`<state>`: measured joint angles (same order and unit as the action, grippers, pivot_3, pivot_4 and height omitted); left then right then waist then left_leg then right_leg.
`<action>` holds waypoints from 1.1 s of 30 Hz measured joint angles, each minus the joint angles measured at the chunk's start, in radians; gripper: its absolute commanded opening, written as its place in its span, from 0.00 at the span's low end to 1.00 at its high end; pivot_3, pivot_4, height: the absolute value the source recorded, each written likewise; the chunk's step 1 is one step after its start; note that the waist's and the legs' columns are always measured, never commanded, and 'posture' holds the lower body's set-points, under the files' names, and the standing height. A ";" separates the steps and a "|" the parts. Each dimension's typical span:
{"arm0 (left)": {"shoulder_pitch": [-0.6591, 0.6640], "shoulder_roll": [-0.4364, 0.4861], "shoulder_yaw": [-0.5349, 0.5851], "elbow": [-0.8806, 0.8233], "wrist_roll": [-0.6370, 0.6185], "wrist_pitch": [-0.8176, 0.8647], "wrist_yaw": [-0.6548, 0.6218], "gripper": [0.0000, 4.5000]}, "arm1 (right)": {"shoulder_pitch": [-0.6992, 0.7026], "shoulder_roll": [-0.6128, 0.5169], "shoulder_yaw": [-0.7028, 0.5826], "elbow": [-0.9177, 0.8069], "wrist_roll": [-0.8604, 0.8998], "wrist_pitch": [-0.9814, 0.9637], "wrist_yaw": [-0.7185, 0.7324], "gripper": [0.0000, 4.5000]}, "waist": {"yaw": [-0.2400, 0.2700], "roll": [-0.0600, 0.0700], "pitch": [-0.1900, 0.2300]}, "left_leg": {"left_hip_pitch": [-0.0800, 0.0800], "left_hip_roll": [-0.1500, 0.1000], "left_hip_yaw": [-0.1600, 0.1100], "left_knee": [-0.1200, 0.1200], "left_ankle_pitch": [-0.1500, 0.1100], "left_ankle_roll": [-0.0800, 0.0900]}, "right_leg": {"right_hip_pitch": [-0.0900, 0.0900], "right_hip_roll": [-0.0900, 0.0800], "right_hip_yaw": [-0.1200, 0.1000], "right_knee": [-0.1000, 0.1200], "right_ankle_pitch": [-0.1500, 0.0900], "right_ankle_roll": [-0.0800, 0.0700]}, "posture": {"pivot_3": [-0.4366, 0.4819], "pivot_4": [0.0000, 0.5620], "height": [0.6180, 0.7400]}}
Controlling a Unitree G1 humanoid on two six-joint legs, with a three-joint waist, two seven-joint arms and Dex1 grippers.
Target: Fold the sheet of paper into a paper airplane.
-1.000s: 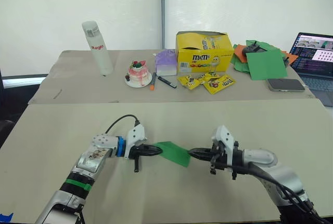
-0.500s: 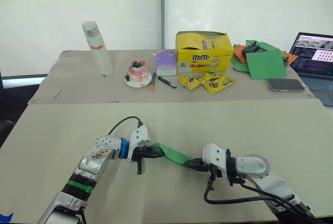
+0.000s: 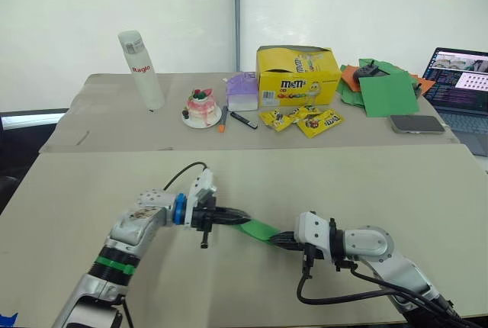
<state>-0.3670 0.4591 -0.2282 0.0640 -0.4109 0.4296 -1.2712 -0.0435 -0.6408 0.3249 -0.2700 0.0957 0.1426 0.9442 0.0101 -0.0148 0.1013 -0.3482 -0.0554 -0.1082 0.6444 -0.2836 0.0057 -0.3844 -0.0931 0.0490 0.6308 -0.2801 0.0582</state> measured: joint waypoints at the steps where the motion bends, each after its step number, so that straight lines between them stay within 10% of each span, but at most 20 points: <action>1: -0.005 -0.001 -0.023 0.022 0.035 -0.026 0.011 0.00 | 0.000 0.000 0.002 -0.001 0.000 0.001 -0.001 0.01 | 0.000 0.000 0.000 | 0.000 0.000 0.000 0.000 0.000 0.000 | 0.000 0.000 0.000 0.000 0.000 0.000 | 0.48 0.27 1.00; 12: -0.021 0.008 -0.074 0.156 0.155 -0.170 0.044 0.00 | -0.015 -0.012 0.008 -0.010 -0.004 0.022 -0.005 0.01 | 0.002 0.000 0.000 | 0.000 0.000 0.000 0.000 0.000 0.000 | 0.000 0.000 0.000 0.000 0.000 0.000 | 0.48 0.27 1.00; 20: 0.004 0.010 -0.070 0.145 0.155 -0.193 0.045 0.00 | -0.014 -0.098 -0.076 -0.064 0.102 0.184 0.050 0.57 | 0.001 0.000 0.000 | 0.000 0.000 0.000 0.000 0.000 0.000 | 0.000 0.000 0.000 0.000 0.000 0.000 | 0.48 0.27 1.00; 24: 0.015 0.019 -0.063 0.135 0.155 -0.193 0.045 0.00 | -0.035 -0.084 -0.143 -0.088 0.174 0.270 0.042 0.57 | -0.003 0.000 0.000 | 0.000 0.001 0.000 0.000 0.000 0.000 | 0.000 0.001 0.000 0.000 0.000 0.000 | 0.48 0.27 1.00; 33: 0.013 0.026 -0.041 0.146 0.139 -0.171 0.043 0.00 | -0.173 0.081 -0.047 0.046 0.105 0.247 -0.034 0.00 | -0.008 0.001 0.000 | 0.000 0.000 0.000 0.000 0.000 0.000 | -0.001 0.000 0.000 0.001 0.000 0.000 | 0.48 0.27 1.00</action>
<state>-0.3542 0.4848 -0.2691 0.2095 -0.2723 0.2590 -1.2281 -0.2160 -0.5598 0.2775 -0.2239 0.2006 0.3898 0.9106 0.0025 -0.0142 0.1011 -0.3482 -0.0550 -0.1083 0.6443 -0.2835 0.0056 -0.3859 -0.0929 0.0491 0.6320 -0.2801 0.0582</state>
